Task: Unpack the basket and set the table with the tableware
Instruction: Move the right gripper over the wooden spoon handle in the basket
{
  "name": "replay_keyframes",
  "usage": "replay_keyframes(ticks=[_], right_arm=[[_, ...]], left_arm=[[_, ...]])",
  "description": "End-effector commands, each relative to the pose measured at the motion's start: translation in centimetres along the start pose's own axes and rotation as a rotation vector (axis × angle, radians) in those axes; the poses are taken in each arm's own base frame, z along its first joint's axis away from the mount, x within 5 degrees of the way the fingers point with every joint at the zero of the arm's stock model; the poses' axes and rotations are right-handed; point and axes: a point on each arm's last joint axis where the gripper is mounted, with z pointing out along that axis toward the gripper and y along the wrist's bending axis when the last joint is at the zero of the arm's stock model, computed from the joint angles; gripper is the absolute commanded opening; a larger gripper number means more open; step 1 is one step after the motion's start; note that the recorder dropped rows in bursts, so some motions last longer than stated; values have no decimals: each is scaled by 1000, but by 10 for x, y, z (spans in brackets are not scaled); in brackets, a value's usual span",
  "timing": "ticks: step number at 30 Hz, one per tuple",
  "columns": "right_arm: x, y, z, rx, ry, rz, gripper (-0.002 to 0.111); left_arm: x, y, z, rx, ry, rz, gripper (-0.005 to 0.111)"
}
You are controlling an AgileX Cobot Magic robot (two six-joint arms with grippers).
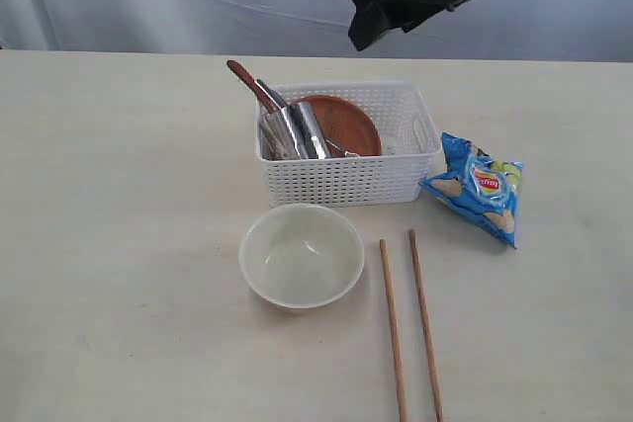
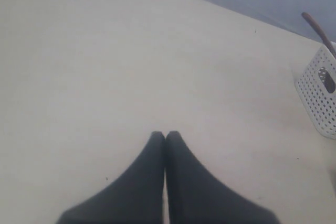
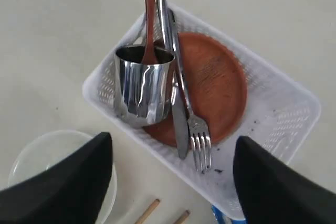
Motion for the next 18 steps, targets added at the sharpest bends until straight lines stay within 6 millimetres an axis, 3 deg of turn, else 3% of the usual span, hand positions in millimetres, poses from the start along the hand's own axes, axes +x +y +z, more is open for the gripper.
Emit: replay_keyframes(ticks=[1, 5, 8, 9, 10, 13, 15, 18], right_arm=[[-8, -7, 15, -63, 91, -33, 63], [-14, -5, 4, -51, 57, -46, 63], [-11, 7, -29, -58, 0, -47, 63], [-10, 10, -30, -76, -24, -33, 63], [-13, 13, -27, -100, -88, -15, 63], [-8, 16, -26, -97, -32, -81, 63], [-10, 19, -13, -104, -28, -152, 62], [-17, 29, 9, -119, -27, -252, 48]], left_arm=[[1, 0, 1, 8, 1, -2, 0], [1, 0, 1, 8, 1, -2, 0], [1, 0, 1, 8, 1, -2, 0], [1, 0, 1, 8, 1, -2, 0], [1, 0, 1, 8, 1, -2, 0], [1, 0, 1, 8, 1, -2, 0], [1, 0, 1, 8, 1, -2, 0], [1, 0, 1, 8, 1, -2, 0]])
